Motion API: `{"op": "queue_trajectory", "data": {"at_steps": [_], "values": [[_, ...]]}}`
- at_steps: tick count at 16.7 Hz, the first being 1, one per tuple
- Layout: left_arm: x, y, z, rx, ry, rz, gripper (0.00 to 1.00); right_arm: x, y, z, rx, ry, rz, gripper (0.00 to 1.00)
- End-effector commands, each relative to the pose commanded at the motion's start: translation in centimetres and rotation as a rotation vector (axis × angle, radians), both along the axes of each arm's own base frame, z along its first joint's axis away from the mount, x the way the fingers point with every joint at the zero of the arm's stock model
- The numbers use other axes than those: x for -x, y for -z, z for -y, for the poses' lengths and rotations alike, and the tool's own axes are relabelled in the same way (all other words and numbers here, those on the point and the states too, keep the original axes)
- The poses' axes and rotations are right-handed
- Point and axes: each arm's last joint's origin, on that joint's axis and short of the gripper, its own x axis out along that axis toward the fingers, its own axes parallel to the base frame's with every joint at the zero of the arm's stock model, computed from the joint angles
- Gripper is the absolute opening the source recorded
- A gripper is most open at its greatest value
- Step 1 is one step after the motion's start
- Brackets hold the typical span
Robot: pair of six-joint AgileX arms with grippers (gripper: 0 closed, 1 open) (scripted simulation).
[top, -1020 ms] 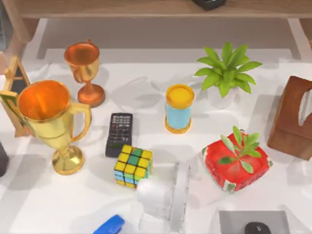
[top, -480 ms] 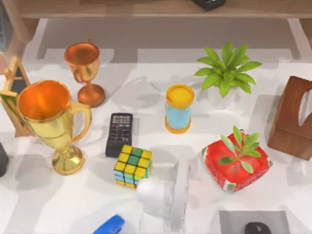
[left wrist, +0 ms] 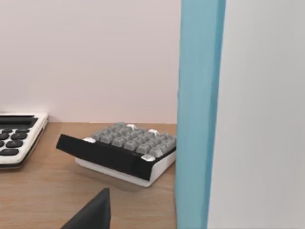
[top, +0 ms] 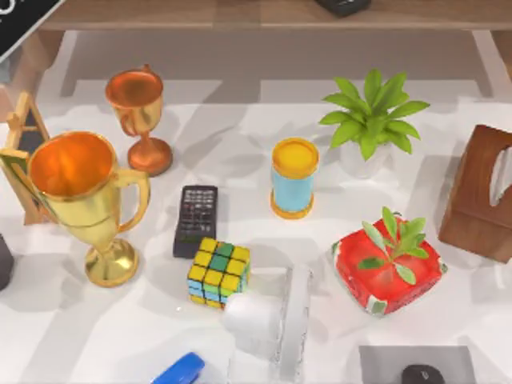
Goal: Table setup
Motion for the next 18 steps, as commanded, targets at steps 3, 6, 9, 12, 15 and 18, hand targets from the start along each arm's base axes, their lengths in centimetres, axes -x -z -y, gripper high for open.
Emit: {"op": "queue_trajectory", "data": {"at_steps": [3,6,9,12,15,18], "values": [[-0.1,0.1,-0.2,-0.001,-0.003,-0.002,1.00,0.0,0.0,0.0,0.000,0.000,0.000,1.00],[-0.5,0.0,-0.1,0.000,0.000,0.000,1.00,0.0,0.0,0.0,0.000,0.000,0.000,1.00],[-1.4,0.0,0.1,0.000,0.000,0.000,1.00,0.0,0.0,0.0,0.000,0.000,0.000,1.00],[-2.0,0.0,0.0,0.000,0.000,0.000,1.00,0.0,0.0,0.0,0.000,0.000,0.000,1.00],[-2.0,0.0,0.0,0.000,0.000,0.000,1.00,0.0,0.0,0.0,0.000,0.000,0.000,1.00],[-2.0,0.0,0.0,0.000,0.000,0.000,0.85,0.0,0.0,0.0,0.000,0.000,0.000,1.00]]}}
